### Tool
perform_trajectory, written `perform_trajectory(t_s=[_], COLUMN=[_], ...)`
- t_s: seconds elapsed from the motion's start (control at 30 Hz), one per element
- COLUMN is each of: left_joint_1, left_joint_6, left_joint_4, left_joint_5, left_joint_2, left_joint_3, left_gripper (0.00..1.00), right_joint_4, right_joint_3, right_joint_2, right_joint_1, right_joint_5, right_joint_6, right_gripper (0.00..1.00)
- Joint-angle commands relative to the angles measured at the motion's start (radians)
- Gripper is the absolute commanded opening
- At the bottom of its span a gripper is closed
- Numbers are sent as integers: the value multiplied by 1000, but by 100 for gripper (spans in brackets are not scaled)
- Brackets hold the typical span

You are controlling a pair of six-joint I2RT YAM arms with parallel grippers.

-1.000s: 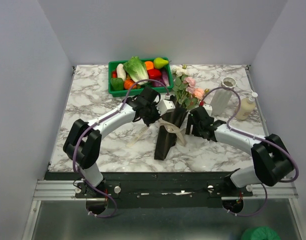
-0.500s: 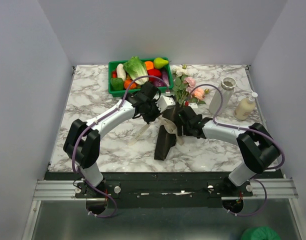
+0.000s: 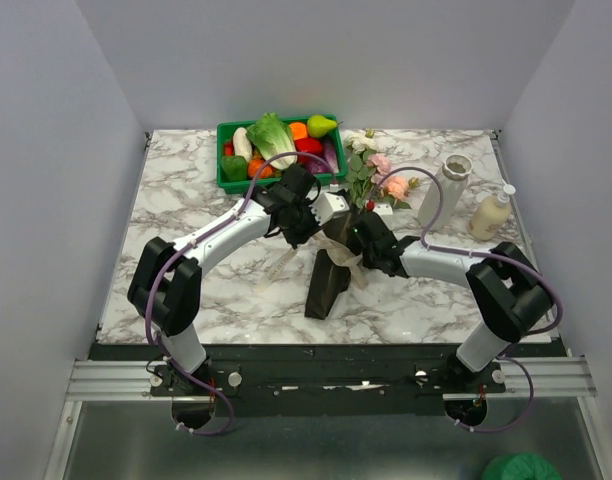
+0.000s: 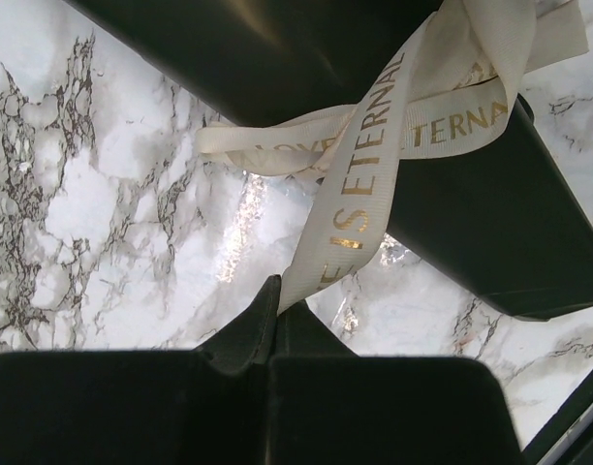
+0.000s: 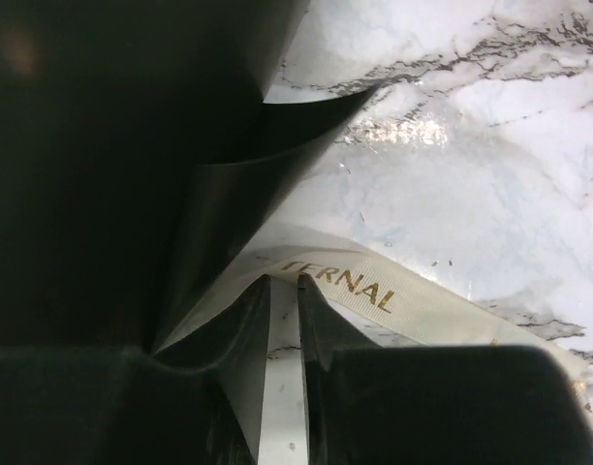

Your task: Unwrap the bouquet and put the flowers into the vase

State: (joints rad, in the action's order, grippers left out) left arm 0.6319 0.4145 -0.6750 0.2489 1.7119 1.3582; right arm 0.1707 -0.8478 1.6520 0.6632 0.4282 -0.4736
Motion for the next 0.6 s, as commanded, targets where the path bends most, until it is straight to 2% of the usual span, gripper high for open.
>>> perform_trajectory(t_s=[0.0,0.03,0.07,0.2,0.3,0.33,0.43,0.5,0.57], left_joint_1=[-11,-14,-18,-34,-35,-35,-35,-35,-35], left_joint_6=[-11,-13,-14,-14,-13,-11,-11,-10,-10], left_joint_4=[-14,-14,-17,-41,-57,-60,-69,-69,-66], left_joint_5=[-20,-20,-13,-7,-2,1,3,1,0], left_joint_2=[-23,-29,-34,-63,-83,-84,-95,-104,-107], left_joint_3=[2,-1,-2,-2,-2,-1,-2,-7,-16], left_gripper=[0,0,0,0,0,0,0,0,0], right_joint_4=[18,15,13,-3,-13,6,4,-8,-11], right_joint_3=[55,71,78,113,130,130,160,197,211], right_joint_2=[-40,-58,-90,-185,-247,-261,-343,-386,-425], right_joint_1=[6,6,6,6,6,6,6,6,6], right_joint_5=[27,36,40,66,28,-18,-119,-166,-215], right_joint_6=[-54,-56,-57,-54,-53,-60,-120,-175,-220], right_gripper=[14,2,1,1,1,16,73,80,81])
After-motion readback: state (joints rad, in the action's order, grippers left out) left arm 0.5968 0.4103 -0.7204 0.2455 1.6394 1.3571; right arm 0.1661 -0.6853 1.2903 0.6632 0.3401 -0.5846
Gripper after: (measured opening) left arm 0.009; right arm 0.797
